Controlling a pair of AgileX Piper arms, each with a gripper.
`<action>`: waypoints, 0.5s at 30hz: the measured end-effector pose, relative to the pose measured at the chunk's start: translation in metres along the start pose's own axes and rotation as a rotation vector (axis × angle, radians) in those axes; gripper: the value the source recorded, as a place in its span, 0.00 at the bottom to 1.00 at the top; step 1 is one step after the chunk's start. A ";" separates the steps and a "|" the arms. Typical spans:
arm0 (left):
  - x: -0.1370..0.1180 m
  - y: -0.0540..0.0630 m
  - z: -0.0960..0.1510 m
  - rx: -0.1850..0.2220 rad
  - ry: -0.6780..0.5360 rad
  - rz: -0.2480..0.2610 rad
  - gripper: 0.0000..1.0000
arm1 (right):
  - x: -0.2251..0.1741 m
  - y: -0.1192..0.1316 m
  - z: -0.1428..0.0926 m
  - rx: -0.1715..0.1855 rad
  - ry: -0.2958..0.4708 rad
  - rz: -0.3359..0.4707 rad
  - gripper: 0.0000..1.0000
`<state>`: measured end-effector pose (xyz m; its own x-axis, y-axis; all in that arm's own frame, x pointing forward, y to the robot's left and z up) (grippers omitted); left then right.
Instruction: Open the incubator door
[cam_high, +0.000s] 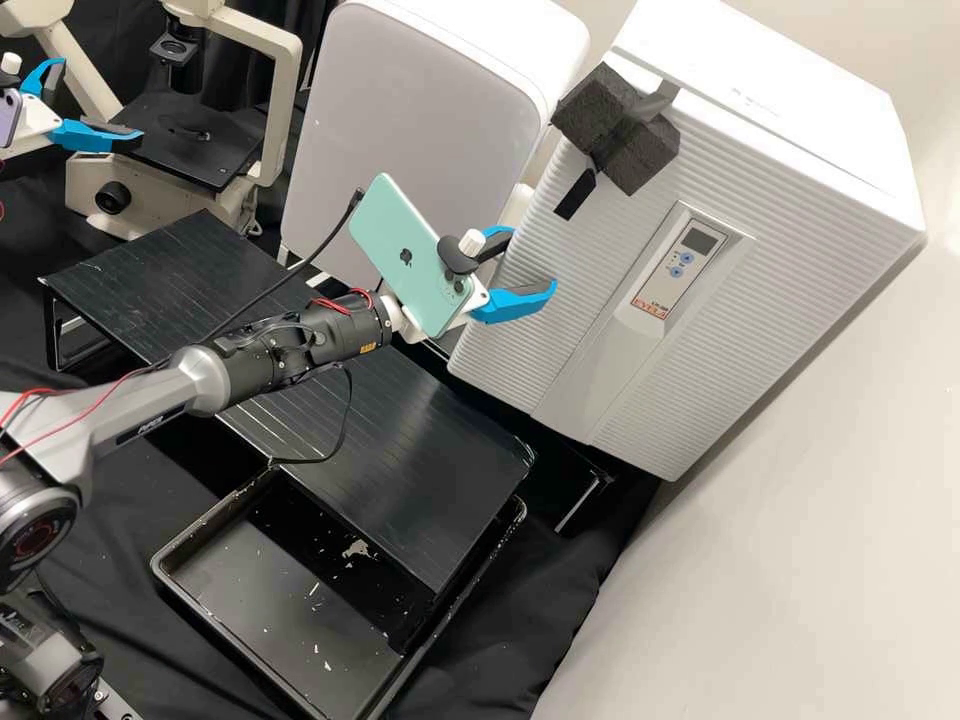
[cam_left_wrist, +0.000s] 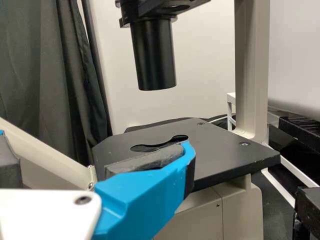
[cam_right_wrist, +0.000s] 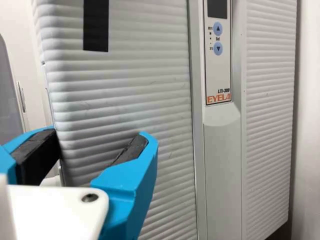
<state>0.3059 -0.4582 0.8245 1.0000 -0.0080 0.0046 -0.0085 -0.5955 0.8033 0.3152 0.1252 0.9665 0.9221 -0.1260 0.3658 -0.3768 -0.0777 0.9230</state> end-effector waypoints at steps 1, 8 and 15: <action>0.000 0.000 0.000 0.000 0.000 0.000 1.00 | -0.001 0.000 0.001 -0.001 -0.002 -0.001 0.00; 0.000 0.000 0.000 0.000 0.000 0.000 1.00 | -0.006 0.004 0.002 -0.005 -0.008 0.008 0.00; 0.000 0.000 0.000 0.000 0.000 0.000 1.00 | -0.010 0.008 0.004 -0.013 -0.016 0.013 0.00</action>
<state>0.3059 -0.4582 0.8245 1.0000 -0.0080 0.0046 -0.0085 -0.5955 0.8033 0.3023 0.1221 0.9700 0.9155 -0.1431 0.3761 -0.3877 -0.0632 0.9196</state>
